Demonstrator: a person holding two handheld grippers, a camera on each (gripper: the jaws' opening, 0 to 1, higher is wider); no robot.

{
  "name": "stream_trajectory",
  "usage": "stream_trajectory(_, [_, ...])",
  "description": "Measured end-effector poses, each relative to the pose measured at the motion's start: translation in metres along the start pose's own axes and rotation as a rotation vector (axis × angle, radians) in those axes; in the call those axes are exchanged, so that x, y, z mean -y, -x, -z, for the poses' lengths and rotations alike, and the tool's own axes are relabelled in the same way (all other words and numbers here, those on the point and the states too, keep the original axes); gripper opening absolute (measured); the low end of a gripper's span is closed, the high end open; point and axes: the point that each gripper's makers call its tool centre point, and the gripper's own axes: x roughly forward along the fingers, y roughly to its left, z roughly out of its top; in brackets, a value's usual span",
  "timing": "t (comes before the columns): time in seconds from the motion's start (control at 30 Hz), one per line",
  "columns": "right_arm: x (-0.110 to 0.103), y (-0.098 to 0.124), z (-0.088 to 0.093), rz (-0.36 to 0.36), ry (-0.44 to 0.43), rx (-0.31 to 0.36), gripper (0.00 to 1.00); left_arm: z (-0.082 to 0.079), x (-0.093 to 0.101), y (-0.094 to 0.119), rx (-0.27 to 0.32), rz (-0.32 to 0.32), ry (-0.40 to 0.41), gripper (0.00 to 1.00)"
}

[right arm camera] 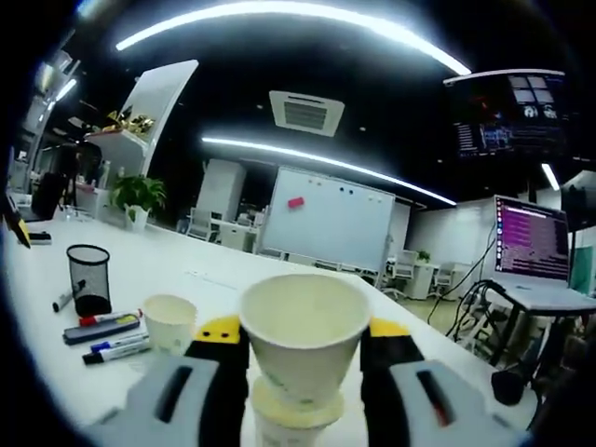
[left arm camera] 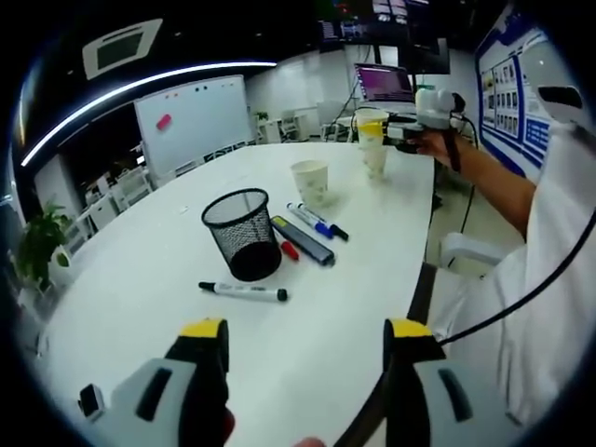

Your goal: Place the scattered laser pointers and whiteboard markers into the pen holder and stack the scattered paper cups together

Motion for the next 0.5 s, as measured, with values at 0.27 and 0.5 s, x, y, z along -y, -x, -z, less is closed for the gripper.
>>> stream_trajectory(0.27, [-0.002, -0.001, 0.007, -0.011, 0.003, -0.014, 0.48, -0.001, 0.001, -0.001, 0.0, 0.005, 0.001, 0.68])
stream_trajectory(0.5, [-0.003, -0.002, 0.014, -0.017, -0.018, -0.022, 0.48, -0.005, 0.005, -0.002, -0.005, 0.01, -0.015, 0.68])
